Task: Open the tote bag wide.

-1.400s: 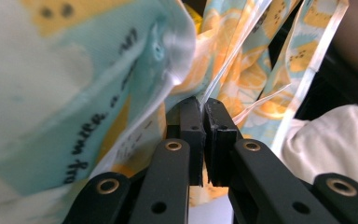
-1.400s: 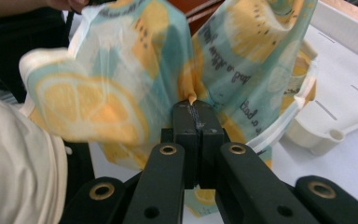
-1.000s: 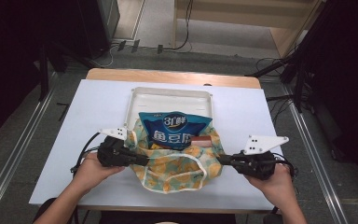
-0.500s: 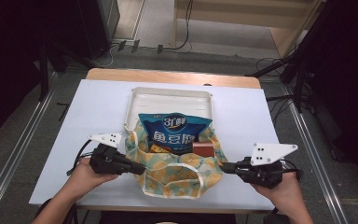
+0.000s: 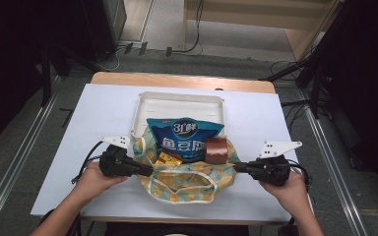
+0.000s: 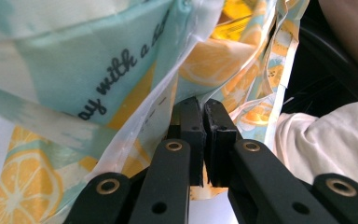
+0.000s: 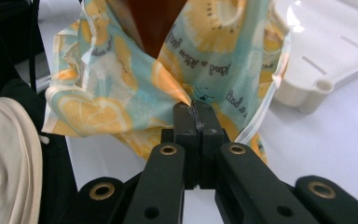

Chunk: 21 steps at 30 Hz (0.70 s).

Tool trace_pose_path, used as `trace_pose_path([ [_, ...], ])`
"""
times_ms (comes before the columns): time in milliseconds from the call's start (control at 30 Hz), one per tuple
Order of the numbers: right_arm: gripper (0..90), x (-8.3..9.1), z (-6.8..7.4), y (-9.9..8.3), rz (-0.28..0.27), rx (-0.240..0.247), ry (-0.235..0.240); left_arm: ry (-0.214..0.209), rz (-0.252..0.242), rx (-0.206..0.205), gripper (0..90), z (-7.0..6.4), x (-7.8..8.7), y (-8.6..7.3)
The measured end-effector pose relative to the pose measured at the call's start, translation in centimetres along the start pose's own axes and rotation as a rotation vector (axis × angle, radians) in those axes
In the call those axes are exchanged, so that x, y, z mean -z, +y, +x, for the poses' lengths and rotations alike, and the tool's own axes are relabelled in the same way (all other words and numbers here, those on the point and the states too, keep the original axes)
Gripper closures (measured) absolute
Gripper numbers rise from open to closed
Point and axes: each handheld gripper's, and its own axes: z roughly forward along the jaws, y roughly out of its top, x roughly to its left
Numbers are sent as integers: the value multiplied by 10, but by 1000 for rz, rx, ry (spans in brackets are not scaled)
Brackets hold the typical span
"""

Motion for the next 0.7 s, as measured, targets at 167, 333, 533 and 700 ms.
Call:
trace_pose_path([
  [167,900,-8,-7,-12,-20,-36,35,0,3,9,876,3,-2,-6],
  [333,900,-18,-9,-21,9,-49,47,20,53,26,867,10,-9,-11],
  [533,891,-21,-13,-28,-4,-48,67,-31,60,59,822,17,-10,-14],
  [700,814,-7,-8,-23,-53,-46,85,-8,18,16,712,4,3,-10],
])
